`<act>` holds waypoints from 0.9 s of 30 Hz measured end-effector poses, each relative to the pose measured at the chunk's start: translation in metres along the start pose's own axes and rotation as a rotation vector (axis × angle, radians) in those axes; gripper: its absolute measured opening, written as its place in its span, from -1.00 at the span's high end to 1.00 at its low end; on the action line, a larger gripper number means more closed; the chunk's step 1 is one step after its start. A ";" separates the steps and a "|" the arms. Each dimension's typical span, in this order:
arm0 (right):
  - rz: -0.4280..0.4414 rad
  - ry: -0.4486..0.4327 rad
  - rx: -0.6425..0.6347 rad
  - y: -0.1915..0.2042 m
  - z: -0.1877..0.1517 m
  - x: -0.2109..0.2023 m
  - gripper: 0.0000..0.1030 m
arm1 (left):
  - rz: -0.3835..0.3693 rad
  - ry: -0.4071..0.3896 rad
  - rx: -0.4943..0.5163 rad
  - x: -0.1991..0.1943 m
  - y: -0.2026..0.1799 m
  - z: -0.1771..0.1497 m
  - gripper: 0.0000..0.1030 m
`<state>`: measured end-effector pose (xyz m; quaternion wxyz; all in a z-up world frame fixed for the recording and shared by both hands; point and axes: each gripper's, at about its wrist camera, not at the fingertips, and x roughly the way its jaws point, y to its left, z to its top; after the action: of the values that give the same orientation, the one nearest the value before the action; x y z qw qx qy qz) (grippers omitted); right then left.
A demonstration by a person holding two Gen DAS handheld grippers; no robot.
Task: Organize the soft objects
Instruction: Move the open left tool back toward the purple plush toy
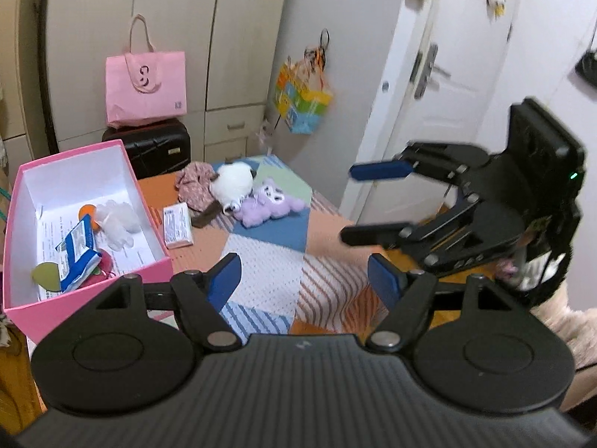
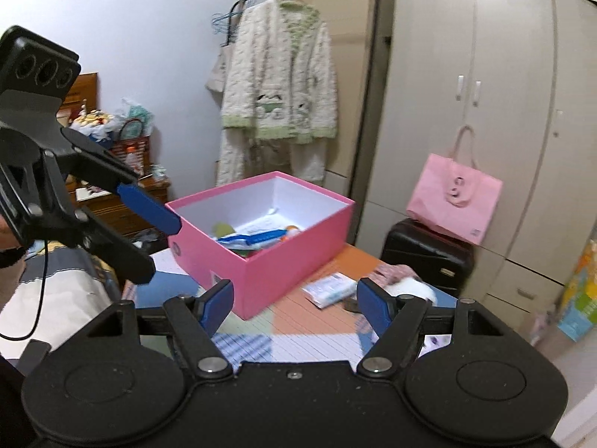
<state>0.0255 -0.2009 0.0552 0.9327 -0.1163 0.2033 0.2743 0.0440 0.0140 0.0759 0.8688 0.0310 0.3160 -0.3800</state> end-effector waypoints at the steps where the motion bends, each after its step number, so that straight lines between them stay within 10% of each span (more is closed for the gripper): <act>1: -0.007 -0.004 0.004 -0.003 -0.003 -0.003 -0.51 | 0.008 0.012 0.016 0.006 -0.003 0.000 -0.44; 27: -0.003 0.069 0.203 -0.104 -0.083 0.066 -0.55 | 0.094 0.074 -0.071 0.147 0.023 0.013 -0.44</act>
<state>0.1080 -0.2828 -0.0370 0.9326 -0.0308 0.2618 0.2466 0.1418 -0.0675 -0.0022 0.8739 0.0290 0.3593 -0.3262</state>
